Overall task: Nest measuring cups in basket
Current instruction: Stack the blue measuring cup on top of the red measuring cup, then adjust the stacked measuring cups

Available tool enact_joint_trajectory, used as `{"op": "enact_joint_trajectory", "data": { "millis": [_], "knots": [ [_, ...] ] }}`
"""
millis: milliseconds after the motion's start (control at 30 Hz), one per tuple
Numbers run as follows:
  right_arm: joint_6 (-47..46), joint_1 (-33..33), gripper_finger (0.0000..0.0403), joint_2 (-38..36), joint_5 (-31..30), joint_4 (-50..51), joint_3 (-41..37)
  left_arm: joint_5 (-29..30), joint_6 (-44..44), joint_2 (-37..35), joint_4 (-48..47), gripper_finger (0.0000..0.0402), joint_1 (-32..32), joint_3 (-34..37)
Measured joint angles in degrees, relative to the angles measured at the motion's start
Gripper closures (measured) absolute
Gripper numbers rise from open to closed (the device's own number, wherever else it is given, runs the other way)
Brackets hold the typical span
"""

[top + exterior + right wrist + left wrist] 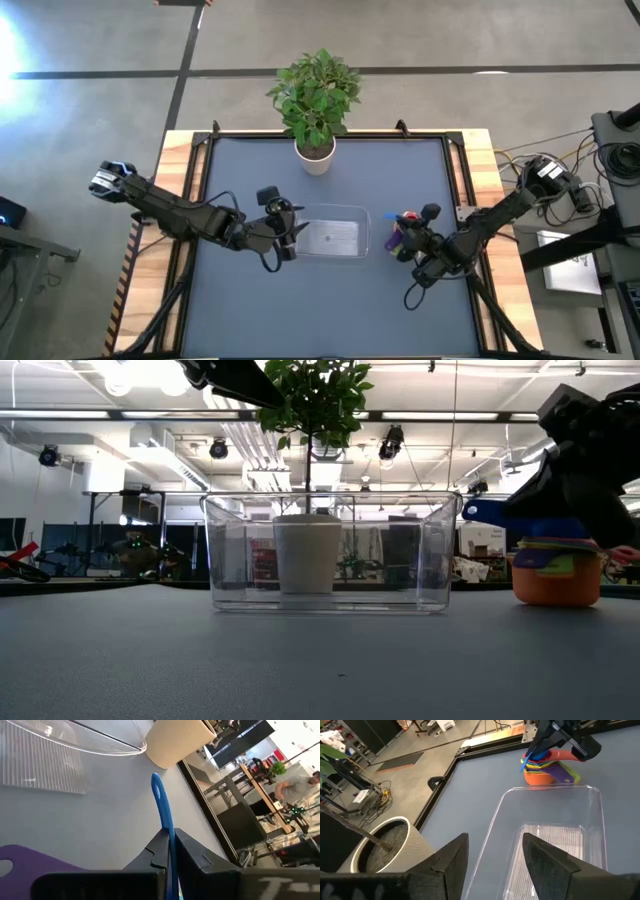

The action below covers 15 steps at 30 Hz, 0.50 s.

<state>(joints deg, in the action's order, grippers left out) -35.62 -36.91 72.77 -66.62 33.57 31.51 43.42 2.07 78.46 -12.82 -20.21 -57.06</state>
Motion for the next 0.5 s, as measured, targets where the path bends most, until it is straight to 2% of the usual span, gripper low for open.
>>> {"op": "enact_joint_trajectory", "data": {
  "millis": [100,233,367,500],
  "knots": [
    [-0.02,0.00,0.0359,-0.20,3.23,-0.79,-0.02,-0.70,-0.02,0.02,-0.02,0.0232,0.00,0.02],
    [-0.08,0.00,0.0301,-0.42,6.74,-2.55,-0.02,-0.70,-0.02,0.02,-0.02,0.0232,0.00,0.04],
    [-0.55,-0.07,0.0241,-0.44,7.14,-2.69,0.27,-0.70,-0.02,0.02,-0.02,0.0232,0.00,0.07],
    [0.50,-0.07,0.0205,-0.74,7.51,-2.76,3.31,-0.69,-0.02,0.02,-0.12,0.0232,0.00,0.07]
  ]
}}
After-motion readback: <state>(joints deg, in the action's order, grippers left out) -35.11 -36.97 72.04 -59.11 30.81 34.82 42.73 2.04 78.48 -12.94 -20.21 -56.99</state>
